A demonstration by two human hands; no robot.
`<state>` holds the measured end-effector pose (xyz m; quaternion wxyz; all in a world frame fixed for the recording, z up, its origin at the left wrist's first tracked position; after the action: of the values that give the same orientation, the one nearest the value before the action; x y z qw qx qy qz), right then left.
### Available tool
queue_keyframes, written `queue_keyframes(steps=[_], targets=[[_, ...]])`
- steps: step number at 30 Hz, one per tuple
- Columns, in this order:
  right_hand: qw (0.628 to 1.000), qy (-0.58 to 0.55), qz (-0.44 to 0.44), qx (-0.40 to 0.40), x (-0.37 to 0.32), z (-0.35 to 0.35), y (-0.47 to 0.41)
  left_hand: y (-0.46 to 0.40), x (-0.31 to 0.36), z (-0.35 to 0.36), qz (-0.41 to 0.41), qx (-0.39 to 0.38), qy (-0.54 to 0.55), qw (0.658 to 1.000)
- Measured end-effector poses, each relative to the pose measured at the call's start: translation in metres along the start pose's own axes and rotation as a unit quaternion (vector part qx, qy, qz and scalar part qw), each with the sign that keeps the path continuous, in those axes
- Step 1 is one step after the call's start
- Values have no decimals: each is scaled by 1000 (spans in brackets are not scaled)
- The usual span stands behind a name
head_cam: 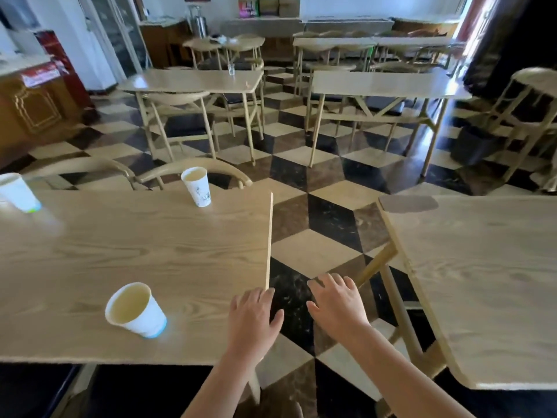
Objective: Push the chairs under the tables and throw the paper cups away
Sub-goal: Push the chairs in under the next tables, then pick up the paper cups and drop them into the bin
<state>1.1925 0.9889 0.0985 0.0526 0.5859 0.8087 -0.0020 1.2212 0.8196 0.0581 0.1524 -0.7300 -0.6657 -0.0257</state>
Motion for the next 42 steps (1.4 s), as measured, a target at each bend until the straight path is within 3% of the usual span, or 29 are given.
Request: queue_keyframes(steps=[11, 14, 17, 28, 33, 42], targets=[[995, -21, -93, 22, 37, -27, -142, -132, -9, -7, -96, 31, -17, 995], [989, -30, -146, 12, 36, -20, -182, -141, -23, 2, -162, 0, -34, 986], [977, -16, -214, 3, 39, -11, -226, -149, -35, 12, -236, 17, -48, 970], [918, 25, -396, 18, 22, -32, -367, -176, -51, 4, -455, 102, -74, 881], [893, 24, -450, 0, -23, -18, -409, -158, -71, -8, -560, 102, -94, 817], [858, -2, -512, 45, -95, -6, -465, -145, -123, -16, -651, 143, -83, 741]])
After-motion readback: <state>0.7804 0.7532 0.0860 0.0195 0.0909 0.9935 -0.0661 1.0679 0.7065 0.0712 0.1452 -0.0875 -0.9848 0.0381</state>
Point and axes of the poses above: each hand's wrist, its own y-axis away from the middle knuckle, its own z-axis out of the palm, x = y × z, the point moved 1 cm from there along -y, towards the middle knuckle, and after that the axes turned 1 degree about -z, right-handed, at the moved point
